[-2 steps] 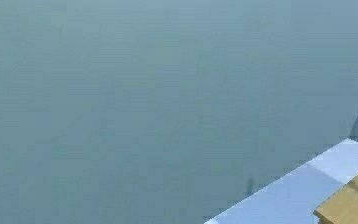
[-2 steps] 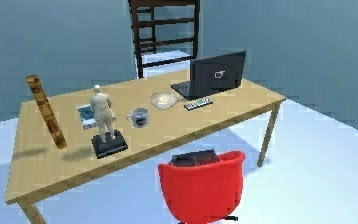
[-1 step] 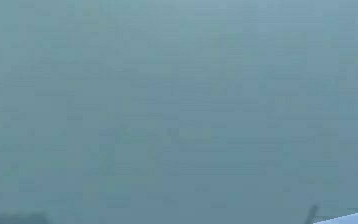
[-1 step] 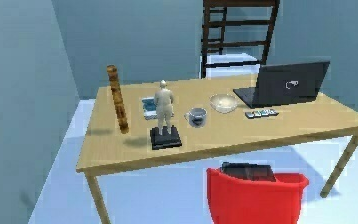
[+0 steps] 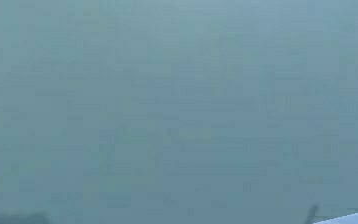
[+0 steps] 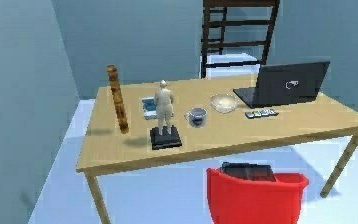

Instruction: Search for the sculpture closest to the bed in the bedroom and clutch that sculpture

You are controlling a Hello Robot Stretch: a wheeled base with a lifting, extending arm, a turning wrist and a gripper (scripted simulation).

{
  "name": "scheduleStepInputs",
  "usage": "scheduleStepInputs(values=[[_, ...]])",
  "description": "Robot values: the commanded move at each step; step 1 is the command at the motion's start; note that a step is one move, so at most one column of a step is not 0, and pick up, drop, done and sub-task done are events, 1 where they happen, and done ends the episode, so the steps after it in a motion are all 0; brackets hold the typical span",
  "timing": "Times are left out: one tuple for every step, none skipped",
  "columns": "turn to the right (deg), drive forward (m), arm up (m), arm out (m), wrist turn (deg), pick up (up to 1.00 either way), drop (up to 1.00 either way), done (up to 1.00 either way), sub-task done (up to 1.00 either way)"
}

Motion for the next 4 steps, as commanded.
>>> scheduleStepInputs(values=[[0.0,0.00,0.34,0.00,0.0,0.00,0.00,0.00,0.00],[0.0,0.00,0.00,0.50,0.0,0.00,0.00,0.00,0.00],[0.0,0.00,0.00,0.00,45.0,0.00,0.00,0.00,0.00],[0.0,0.00,0.00,0.00,45.0,0.00,0.00,0.00,0.00]])
